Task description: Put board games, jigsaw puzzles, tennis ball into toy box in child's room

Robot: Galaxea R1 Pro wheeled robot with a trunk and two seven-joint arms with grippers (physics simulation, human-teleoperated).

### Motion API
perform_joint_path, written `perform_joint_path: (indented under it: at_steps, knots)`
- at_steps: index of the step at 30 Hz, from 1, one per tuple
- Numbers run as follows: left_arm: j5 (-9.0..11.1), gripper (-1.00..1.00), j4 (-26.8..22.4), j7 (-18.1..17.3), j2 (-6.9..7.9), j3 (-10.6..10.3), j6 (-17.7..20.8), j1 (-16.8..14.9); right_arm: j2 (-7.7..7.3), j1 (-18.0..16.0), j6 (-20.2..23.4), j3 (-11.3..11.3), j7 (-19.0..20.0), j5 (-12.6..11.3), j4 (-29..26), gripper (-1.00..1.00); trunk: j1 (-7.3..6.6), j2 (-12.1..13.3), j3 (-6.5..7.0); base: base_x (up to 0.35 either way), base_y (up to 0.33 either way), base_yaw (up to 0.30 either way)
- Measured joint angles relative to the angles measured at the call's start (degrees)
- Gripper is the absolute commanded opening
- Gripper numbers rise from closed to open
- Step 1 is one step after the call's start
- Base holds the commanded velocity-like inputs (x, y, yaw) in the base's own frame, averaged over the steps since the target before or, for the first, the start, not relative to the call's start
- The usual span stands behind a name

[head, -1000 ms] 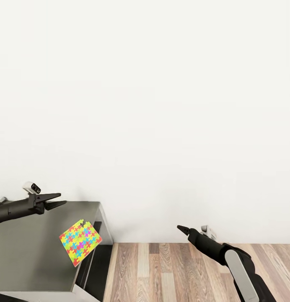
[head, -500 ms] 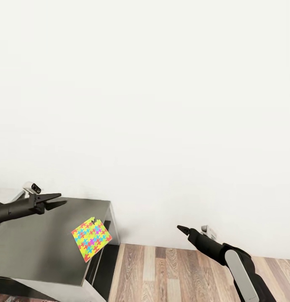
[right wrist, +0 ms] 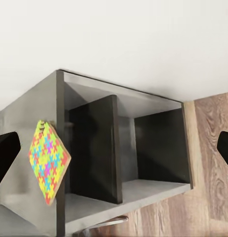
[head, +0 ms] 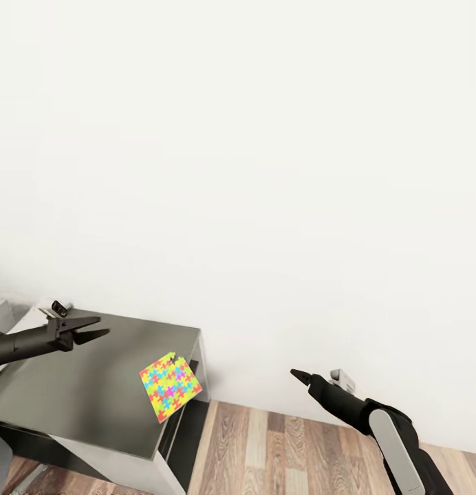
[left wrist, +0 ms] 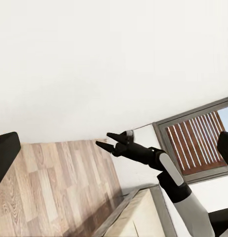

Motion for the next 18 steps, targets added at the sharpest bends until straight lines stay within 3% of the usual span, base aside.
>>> perform_joint_path:
  at_steps: [12, 18]
  knots:
    - [0.0, 1.0, 0.02, -0.01, -0.01, 0.01, 0.0, -0.02, -0.03, 0.01, -0.01, -0.03, 0.0, -0.04, 0.05, 1.0, 0.0, 0.0, 1.03, 0.002, 0.0, 0.062]
    - [-0.03, 1.0, 0.01, -0.01, -0.01, 0.01, 0.02, -0.02, -0.03, 0.01, 0.02, -0.07, 0.0, -0.08, 0.07, 1.0, -0.02, 0.0, 1.59, 0.147, 0.0, 0.002]
